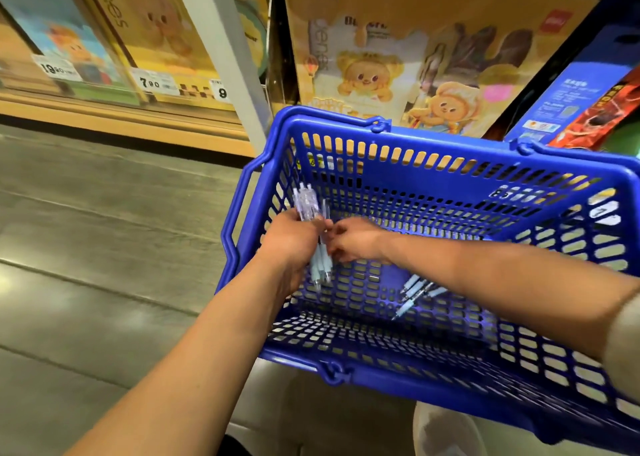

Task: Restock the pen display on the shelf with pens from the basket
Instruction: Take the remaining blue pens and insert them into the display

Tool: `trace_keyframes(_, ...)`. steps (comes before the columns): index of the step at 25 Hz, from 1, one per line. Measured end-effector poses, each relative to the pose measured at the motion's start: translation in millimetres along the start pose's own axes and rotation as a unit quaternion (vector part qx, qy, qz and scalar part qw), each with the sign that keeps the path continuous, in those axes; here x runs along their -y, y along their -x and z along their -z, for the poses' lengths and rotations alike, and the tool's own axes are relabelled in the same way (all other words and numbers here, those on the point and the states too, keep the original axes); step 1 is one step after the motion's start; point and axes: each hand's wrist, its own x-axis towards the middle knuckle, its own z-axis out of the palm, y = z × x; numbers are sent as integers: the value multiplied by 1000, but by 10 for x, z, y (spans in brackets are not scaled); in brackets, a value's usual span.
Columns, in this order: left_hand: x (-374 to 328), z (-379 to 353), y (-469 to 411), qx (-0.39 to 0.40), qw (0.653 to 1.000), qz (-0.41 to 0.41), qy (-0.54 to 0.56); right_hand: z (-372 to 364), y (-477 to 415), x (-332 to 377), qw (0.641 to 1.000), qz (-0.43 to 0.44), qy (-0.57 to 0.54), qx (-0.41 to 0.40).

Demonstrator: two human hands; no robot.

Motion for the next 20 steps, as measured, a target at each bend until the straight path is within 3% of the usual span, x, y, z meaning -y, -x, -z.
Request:
trace_keyframes(3, 35, -20, -19, -31, 999, -15, -19, 177, 358, -53, 996, 30, -4, -79)
trace_keyframes(6, 55, -113, 52, 6, 1000, 1, 2, 143, 717, -52, 995, 62, -26, -73)
trace_keyframes(11, 109, -390, 210, 75, 997, -10, -13, 60, 971, 5, 980, 84, 111, -142)
trace_keyframes(15, 103, -419, 214, 69, 997, -8, -24, 157, 1063, -111, 990, 73, -106, -52)
trace_keyframes(16, 85, -398, 200, 64, 998, -5, -25, 215, 1039, -159, 990, 56, -117, -51)
trace_keyframes(18, 73, -349, 163, 69, 997, 10, -16, 383, 928, -295, 996, -28, 59, -64)
trace_keyframes(20, 62, -313, 163, 87, 996, 31, 0, 475, 831, -473, 937, -148, 309, -63)
